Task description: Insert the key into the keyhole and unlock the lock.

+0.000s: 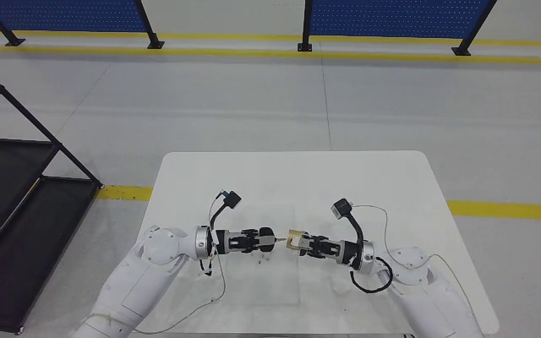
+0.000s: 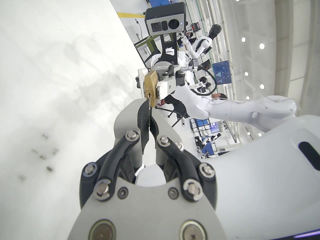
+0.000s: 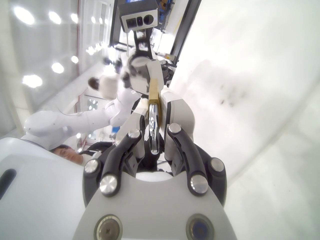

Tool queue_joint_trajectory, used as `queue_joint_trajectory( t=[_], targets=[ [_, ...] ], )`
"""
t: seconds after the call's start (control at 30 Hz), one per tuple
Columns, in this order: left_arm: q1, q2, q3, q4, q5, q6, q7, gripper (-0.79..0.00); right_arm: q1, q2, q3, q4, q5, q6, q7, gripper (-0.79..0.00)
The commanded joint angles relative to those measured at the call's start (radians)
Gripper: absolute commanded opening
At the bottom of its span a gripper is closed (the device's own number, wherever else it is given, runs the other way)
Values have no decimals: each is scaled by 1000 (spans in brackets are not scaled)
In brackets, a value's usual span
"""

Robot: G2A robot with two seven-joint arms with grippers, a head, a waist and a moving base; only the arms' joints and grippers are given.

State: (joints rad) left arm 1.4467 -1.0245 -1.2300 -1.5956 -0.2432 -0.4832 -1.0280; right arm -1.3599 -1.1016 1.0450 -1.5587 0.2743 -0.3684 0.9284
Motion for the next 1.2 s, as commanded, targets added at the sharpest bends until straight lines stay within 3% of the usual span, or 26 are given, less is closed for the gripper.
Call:
queue_joint_trajectory(
  t=[0.0, 0.7, 0.97, 1.17],
  targets=[
    [-1, 1, 2, 2, -1, 0, 0, -785, 1, 0, -2, 1, 1, 1, 2, -785],
    [-8, 5, 24, 7, -1, 1, 9, -785, 7, 1, -16, 2, 2, 4, 14, -785],
    [0, 21, -40, -3, 37, -24, 12, -785, 10, 10, 12, 8, 57, 40, 70, -785],
    [-10, 37, -77, -17, 73, -27, -81, -785, 20, 17, 28, 4, 52, 91, 122, -785]
  ],
)
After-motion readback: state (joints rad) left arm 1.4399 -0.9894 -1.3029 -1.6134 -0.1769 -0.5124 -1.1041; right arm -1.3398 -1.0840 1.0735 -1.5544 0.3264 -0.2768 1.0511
